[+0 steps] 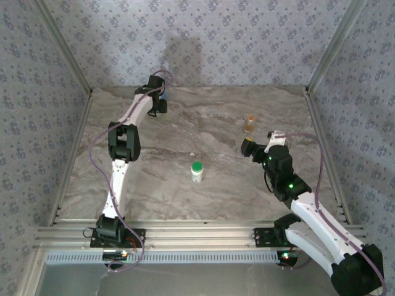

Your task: Sort the pills into containers

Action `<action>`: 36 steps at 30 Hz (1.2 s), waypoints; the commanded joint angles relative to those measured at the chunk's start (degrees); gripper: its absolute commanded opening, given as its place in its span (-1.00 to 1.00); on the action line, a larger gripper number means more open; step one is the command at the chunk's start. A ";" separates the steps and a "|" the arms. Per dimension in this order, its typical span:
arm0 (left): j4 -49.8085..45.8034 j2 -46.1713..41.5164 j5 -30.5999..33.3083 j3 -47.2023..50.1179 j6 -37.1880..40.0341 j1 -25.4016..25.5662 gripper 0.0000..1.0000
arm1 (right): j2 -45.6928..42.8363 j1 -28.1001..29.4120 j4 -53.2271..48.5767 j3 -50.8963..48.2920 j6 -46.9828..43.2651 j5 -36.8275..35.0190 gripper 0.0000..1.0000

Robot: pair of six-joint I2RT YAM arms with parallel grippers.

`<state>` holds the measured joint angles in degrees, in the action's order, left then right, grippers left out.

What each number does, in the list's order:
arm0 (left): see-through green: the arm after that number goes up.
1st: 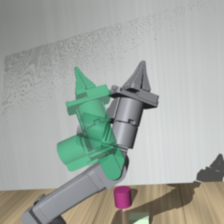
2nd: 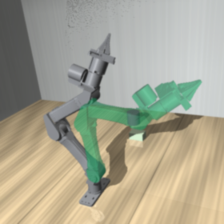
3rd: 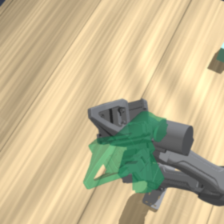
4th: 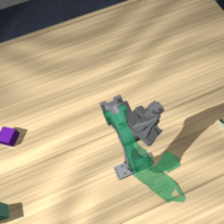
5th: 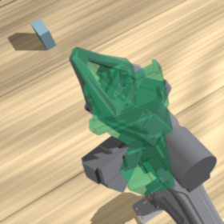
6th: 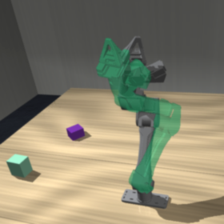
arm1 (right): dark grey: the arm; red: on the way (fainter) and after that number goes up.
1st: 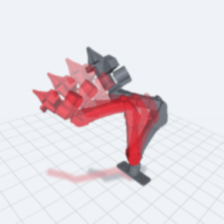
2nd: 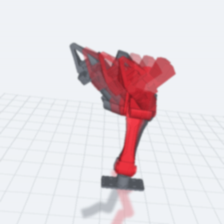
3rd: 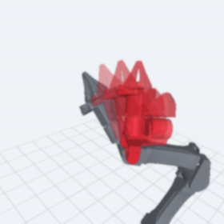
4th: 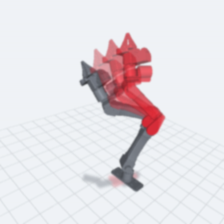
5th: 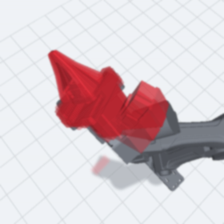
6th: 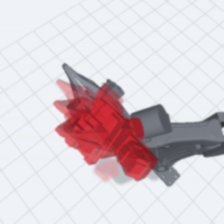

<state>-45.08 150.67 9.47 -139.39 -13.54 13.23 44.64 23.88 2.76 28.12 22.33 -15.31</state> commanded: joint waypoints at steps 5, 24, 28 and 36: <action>-1.23 0.27 1.20 -1.64 0.16 0.38 -0.08 | -0.38 -0.26 0.52 0.80 1.21 0.85 1.00; 17.28 -40.99 0.19 52.52 -7.91 14.57 -0.19 | 0.50 -0.17 0.23 0.69 2.02 0.86 1.00; 19.53 -41.98 -2.54 56.89 -12.13 18.03 -0.18 | 0.59 -0.10 0.19 0.61 2.61 0.55 1.00; 22.56 -36.89 -2.25 56.66 -18.21 23.78 -0.15 | 1.40 -0.07 0.51 0.09 3.42 -0.21 1.00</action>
<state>-25.36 111.68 8.05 -82.17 -27.94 35.57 45.71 23.88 2.79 28.12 24.49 -14.57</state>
